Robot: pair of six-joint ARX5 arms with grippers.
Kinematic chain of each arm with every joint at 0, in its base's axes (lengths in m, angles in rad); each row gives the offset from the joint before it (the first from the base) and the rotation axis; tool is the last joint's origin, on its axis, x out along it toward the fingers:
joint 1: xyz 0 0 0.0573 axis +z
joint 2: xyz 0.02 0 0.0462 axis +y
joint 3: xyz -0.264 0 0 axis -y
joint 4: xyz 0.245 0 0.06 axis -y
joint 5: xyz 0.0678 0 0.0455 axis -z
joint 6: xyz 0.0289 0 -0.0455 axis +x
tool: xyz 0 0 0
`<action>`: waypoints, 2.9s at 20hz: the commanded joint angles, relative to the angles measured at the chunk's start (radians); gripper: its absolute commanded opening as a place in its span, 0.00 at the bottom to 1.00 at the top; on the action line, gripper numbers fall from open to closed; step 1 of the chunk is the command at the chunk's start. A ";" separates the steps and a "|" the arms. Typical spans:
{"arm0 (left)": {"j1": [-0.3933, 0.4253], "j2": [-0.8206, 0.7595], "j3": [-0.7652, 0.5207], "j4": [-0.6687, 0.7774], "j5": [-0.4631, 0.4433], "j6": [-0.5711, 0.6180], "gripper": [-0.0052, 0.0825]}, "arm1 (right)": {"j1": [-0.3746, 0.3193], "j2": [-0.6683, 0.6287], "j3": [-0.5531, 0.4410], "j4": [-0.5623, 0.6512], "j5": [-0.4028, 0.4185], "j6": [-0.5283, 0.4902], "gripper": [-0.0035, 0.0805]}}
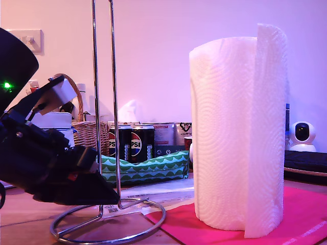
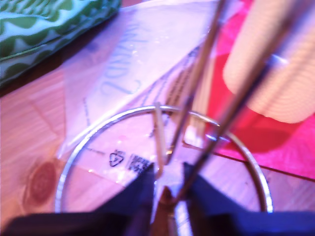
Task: Insert the paper towel roll into the metallic stand.
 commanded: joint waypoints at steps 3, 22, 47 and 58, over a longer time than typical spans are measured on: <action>0.000 -0.004 0.004 0.011 0.048 0.051 0.03 | 0.006 0.006 0.041 0.008 -0.003 -0.010 0.07; -0.002 -0.348 0.060 -0.369 0.043 0.236 0.03 | 0.010 0.200 0.308 -0.159 -0.077 -0.192 0.11; 0.005 -0.344 0.058 -0.219 -0.051 0.286 0.03 | 0.416 0.756 0.868 -0.751 0.091 -0.392 0.55; 0.005 -0.344 0.058 -0.220 -0.047 0.286 0.03 | 0.626 1.049 1.065 -0.791 0.241 -0.362 0.66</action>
